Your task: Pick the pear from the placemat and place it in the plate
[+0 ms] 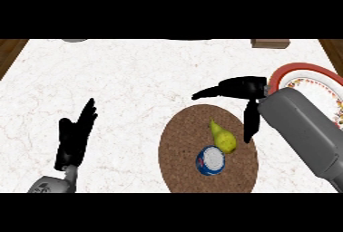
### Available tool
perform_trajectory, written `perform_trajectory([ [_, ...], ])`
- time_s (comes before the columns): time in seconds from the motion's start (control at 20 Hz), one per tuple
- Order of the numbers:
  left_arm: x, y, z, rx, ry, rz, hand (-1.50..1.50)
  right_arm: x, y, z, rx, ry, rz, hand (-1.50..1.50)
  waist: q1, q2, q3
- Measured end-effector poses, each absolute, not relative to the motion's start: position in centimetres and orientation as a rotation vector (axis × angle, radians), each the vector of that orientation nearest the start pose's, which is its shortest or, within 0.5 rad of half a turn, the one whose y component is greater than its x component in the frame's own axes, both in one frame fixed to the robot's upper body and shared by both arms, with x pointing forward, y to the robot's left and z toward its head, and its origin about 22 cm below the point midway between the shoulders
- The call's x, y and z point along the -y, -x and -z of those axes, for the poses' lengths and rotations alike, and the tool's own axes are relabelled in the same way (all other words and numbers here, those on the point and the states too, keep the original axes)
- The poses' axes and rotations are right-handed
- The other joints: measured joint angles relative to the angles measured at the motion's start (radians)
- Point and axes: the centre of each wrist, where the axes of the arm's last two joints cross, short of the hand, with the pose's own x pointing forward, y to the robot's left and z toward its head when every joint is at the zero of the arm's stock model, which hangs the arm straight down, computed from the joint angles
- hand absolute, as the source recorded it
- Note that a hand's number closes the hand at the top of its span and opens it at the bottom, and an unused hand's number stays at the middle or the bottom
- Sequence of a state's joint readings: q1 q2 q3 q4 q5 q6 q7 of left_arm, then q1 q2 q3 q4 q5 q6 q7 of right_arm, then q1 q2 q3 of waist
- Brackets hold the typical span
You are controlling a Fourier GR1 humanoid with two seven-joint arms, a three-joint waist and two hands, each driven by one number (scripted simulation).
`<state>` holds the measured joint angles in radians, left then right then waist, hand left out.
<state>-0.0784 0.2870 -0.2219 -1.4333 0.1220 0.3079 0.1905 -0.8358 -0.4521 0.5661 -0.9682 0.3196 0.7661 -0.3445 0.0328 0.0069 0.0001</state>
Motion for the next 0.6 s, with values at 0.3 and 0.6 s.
perform_trajectory([
  [0.3,-24.1,-25.3,1.4,1.295,-0.233,0.048,0.0,16.9,-40.4,-9.2,1.081,-0.218,-1.876,-1.5,-0.007,-0.001,0.0],
  [0.6,-24.6,-25.2,1.1,1.296,-0.238,0.048,0.0,16.2,-40.4,-7.3,1.034,-0.212,-1.922,-1.5,-0.013,-0.002,0.0],
])
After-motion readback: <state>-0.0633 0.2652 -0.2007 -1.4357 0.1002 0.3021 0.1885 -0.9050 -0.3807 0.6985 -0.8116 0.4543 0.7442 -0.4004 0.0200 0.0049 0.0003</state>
